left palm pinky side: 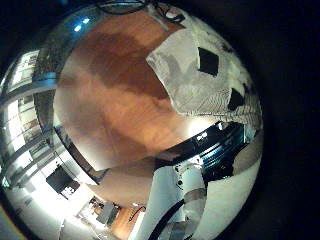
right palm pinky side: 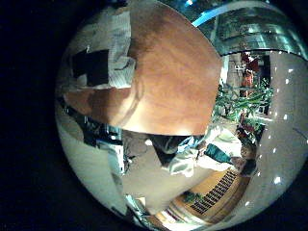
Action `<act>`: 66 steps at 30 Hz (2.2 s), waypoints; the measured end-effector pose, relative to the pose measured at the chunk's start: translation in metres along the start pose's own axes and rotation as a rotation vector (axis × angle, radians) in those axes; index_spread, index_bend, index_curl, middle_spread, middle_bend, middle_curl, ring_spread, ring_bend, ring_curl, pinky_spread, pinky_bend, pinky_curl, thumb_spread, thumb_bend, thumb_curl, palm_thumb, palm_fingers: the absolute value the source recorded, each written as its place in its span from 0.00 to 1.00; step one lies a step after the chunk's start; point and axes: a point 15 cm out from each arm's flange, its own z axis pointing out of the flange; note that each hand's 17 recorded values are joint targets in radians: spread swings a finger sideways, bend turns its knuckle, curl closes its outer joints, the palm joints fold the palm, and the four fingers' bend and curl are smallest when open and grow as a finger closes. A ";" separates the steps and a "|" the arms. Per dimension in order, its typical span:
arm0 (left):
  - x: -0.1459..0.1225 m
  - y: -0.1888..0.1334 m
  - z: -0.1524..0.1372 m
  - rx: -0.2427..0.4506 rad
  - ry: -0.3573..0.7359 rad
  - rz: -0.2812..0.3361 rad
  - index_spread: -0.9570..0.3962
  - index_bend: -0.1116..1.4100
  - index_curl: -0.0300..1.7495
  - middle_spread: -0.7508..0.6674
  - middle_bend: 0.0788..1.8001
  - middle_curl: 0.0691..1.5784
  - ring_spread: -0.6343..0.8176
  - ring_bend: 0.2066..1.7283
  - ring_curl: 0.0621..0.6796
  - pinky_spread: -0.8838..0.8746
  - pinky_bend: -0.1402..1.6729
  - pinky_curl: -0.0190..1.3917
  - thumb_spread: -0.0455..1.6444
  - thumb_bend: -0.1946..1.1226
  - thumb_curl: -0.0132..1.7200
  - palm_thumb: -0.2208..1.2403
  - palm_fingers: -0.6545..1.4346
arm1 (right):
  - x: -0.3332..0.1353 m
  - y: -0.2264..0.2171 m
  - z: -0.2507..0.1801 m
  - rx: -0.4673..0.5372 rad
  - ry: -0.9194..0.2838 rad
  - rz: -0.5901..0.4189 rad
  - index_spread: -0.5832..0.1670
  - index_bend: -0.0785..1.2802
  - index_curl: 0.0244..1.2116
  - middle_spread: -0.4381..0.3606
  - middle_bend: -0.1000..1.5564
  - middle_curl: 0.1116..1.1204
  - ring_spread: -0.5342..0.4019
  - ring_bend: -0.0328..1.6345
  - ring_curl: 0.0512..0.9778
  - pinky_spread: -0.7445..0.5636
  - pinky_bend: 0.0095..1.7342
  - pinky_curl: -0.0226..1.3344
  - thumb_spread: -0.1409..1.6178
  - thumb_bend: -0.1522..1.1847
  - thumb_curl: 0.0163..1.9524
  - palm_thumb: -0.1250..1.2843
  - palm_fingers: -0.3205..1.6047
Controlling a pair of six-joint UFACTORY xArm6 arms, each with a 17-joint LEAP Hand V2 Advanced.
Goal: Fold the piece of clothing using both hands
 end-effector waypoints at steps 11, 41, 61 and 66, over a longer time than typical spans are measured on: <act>-0.036 -0.059 0.025 -0.036 0.022 -0.062 0.19 0.19 0.67 0.09 0.40 0.58 0.09 0.61 0.74 0.01 0.21 0.64 0.74 0.14 0.26 0.62 0.78 | 0.017 -0.076 0.051 -0.193 -0.029 0.009 0.42 0.84 0.74 0.36 0.82 0.73 0.33 0.82 0.78 0.41 0.70 0.71 0.74 0.10 0.31 0.74 0.72; -0.091 -0.121 0.032 0.005 0.031 -0.178 0.30 0.14 0.64 0.13 0.38 0.60 0.10 0.62 0.81 0.06 0.24 0.72 0.74 0.13 0.26 0.58 0.58 | 0.087 -0.164 0.066 -0.147 -0.067 0.149 0.24 0.23 0.42 0.42 0.35 0.39 0.48 0.58 0.49 0.69 0.52 0.54 0.79 0.09 0.18 0.48 0.17; -0.073 -0.050 -0.002 0.110 0.080 -0.197 0.69 0.18 0.36 0.76 0.04 0.25 0.64 0.33 0.46 0.60 0.22 0.62 0.74 0.13 0.23 0.44 0.29 | 0.095 -0.021 0.094 -0.283 -0.158 0.018 0.28 0.19 0.33 0.41 0.32 0.32 0.48 0.48 0.37 0.83 0.37 0.40 0.76 0.10 0.16 0.44 0.21; -0.046 -0.045 -0.003 0.131 0.089 -0.164 0.70 0.19 0.32 0.78 0.04 0.21 0.67 0.31 0.42 0.70 0.22 0.54 0.74 0.13 0.23 0.44 0.30 | 0.089 -0.022 0.109 -0.303 -0.134 -0.011 0.29 0.18 0.30 0.43 0.28 0.29 0.54 0.44 0.33 0.85 0.36 0.37 0.73 0.10 0.16 0.44 0.19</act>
